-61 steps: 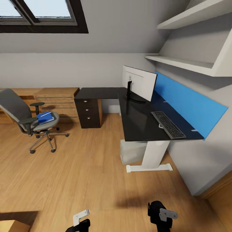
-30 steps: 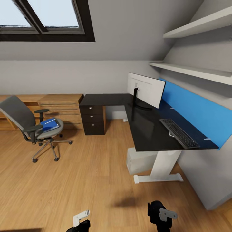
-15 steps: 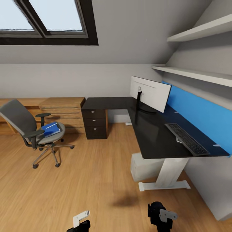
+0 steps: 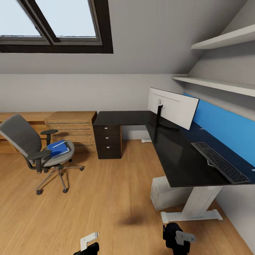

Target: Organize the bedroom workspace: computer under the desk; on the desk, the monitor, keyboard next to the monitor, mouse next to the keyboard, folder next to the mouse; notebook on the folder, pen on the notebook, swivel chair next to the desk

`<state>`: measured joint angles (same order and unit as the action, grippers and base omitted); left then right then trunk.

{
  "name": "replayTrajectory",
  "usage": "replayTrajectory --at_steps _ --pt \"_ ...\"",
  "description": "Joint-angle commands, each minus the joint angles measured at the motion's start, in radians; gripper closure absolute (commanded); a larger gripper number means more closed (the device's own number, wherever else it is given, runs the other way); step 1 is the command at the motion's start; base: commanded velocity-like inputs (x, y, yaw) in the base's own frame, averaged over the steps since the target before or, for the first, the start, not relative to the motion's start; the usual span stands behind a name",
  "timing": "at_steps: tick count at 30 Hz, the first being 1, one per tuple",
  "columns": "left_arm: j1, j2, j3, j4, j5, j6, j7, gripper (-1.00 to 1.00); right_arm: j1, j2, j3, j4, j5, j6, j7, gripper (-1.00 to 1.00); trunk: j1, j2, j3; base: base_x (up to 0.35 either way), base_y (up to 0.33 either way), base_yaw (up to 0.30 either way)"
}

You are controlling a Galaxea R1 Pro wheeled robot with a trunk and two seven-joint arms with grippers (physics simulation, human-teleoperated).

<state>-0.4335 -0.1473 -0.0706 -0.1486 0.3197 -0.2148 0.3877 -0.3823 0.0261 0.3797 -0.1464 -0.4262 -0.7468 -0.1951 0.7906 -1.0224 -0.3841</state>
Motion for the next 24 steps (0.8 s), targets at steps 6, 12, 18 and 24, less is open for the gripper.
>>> replayTrajectory --at_steps 6,12,18,24 --pt "-0.001 0.000 -0.008 0.004 0.009 -0.004 0.004 -1.00 0.000 0.000 0.008 0.001 -0.006 -0.003 -0.002 1.00 0.001 -0.001 0.009 0.269 0.212 0.000" --pt "-0.001 0.000 -0.008 0.004 0.009 -0.005 0.004 -1.00 -0.001 0.003 0.008 0.001 -0.006 -0.002 0.000 1.00 0.001 -0.001 0.018 0.297 0.173 0.000" --pt "-0.001 -0.001 -0.008 0.011 0.009 -0.037 0.004 -1.00 -0.001 0.003 0.008 0.001 -0.006 -0.003 0.002 1.00 0.001 -0.001 0.028 0.168 0.027 0.000" --pt "-0.001 -0.001 -0.009 0.019 0.008 -0.048 0.004 -1.00 -0.001 0.003 0.008 0.001 -0.006 -0.003 0.002 1.00 0.001 -0.001 0.037 0.069 0.015 0.000"
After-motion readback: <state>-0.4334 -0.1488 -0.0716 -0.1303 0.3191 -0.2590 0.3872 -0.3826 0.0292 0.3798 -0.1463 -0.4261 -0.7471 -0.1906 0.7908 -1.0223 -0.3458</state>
